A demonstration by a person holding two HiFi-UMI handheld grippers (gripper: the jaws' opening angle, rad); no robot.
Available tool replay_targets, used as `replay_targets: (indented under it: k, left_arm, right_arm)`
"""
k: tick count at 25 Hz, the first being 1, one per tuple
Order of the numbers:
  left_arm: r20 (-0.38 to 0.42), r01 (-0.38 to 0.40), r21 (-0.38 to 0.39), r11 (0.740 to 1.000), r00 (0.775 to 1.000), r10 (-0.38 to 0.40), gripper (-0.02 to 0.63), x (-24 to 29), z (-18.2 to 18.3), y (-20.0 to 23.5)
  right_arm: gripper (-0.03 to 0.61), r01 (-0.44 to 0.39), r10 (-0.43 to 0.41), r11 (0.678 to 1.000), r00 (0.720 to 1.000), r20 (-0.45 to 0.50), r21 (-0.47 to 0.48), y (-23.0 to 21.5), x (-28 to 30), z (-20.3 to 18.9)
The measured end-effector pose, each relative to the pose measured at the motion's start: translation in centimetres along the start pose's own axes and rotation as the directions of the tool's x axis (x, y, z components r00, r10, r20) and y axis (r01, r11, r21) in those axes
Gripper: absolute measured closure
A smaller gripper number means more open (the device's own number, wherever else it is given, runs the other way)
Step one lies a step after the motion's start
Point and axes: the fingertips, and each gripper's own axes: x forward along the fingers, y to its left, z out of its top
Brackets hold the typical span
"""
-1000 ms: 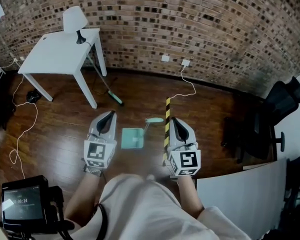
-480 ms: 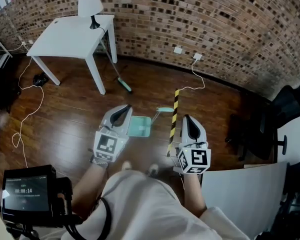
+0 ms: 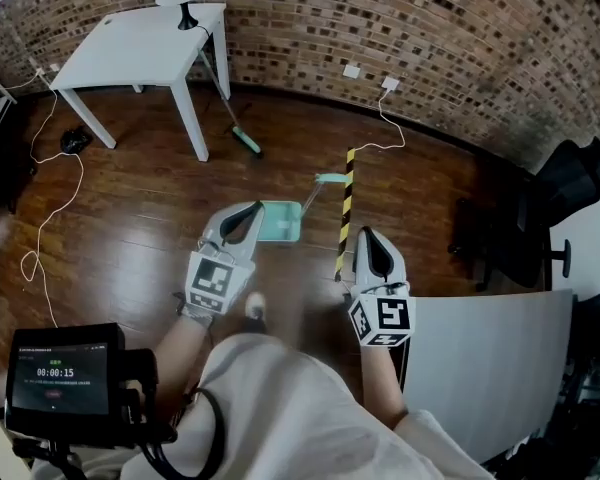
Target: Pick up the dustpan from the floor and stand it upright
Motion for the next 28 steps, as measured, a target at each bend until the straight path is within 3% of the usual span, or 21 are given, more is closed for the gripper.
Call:
replay_targets:
  k: [3, 7, 13, 20, 28]
  left_arm:
    - [0.026, 0.004, 0.003, 1.000, 1.000, -0.004, 0.612, -2.9, 1.0, -3.9]
    - [0.056, 0.045, 0.066, 0.997, 0.997, -0.048, 0.612, -7.7, 1.9, -11.7]
    - [0.061, -0.047, 0.108, 0.993, 0.997, 0.040, 0.612, -16.4, 1.7, -20.5]
    - [0.051, -0.048, 0.048, 0.998, 0.998, 0.045, 0.612, -24.4, 3.3, -25.0]
    - [0.069, -0.011, 0.067, 0.998, 0.998, 0.007, 0.612, -28.5, 3.6, -25.3]
  right_arm:
    - [0.566, -0.029, 0.029, 1.000, 0.999, 0.025, 0.002, 1.1, -3.4, 0.2]
    - [0.566, -0.047, 0.046, 0.999, 0.997, 0.067, 0.018, 2.5, -10.2, 0.0]
    - [0.568, -0.094, 0.094, 0.996, 0.996, 0.010, 0.011, 3.2, -21.9, -3.3]
    - [0.566, -0.105, 0.105, 0.994, 0.994, -0.012, 0.012, 3.8, -31.2, -4.0]
    - [0.566, -0.038, 0.037, 0.998, 0.999, 0.013, 0.058, 5.7, -34.0, -4.5]
